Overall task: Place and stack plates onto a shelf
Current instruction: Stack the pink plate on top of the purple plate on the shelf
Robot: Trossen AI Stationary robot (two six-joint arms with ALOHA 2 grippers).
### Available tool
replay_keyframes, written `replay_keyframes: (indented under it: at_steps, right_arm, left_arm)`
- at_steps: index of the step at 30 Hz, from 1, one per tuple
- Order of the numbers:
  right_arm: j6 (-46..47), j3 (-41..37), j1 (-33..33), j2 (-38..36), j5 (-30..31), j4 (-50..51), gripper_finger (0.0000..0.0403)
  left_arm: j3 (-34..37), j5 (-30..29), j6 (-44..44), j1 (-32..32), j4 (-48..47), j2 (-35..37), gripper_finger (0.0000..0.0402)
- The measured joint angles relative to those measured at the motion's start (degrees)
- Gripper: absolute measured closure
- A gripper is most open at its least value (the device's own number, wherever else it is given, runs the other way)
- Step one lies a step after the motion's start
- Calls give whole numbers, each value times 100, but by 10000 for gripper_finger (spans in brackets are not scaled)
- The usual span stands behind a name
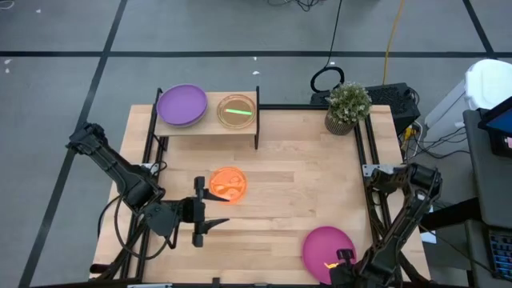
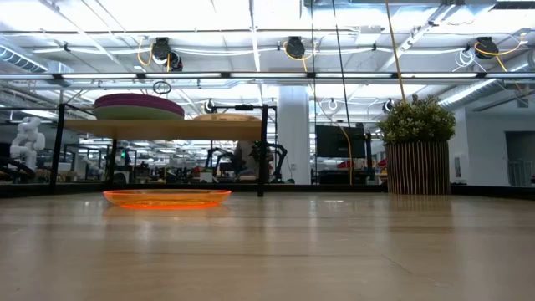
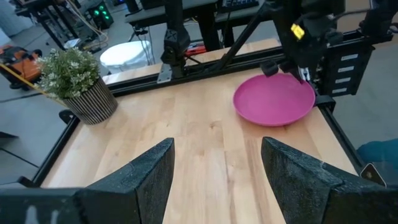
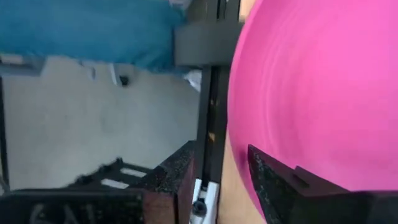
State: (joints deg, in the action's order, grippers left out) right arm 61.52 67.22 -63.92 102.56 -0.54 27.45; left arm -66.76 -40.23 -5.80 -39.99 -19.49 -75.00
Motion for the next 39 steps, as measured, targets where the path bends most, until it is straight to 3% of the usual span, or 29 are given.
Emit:
replay_keyframes:
  at_steps: [5,13,21,29,39]
  right_arm:
    - [-125,0,7,109,33,189,299]
    - [-438,23,17,77,333,1130,392]
    - [-1109,-9,337,-190,1327,2061,397]
    - [-2538,-34,807,-301,2750,2553,401]
    - [-3742,-348,1434,-297,2901,1801,400]
  left_arm:
    - [0,13,-32,0,-6,0,156]
    - [0,13,-10,0,-6,0,156]
    - [0,11,8,0,-4,0,156]
    - [0,11,6,0,-4,0,156]
    - [0,11,4,0,-48,0,156]
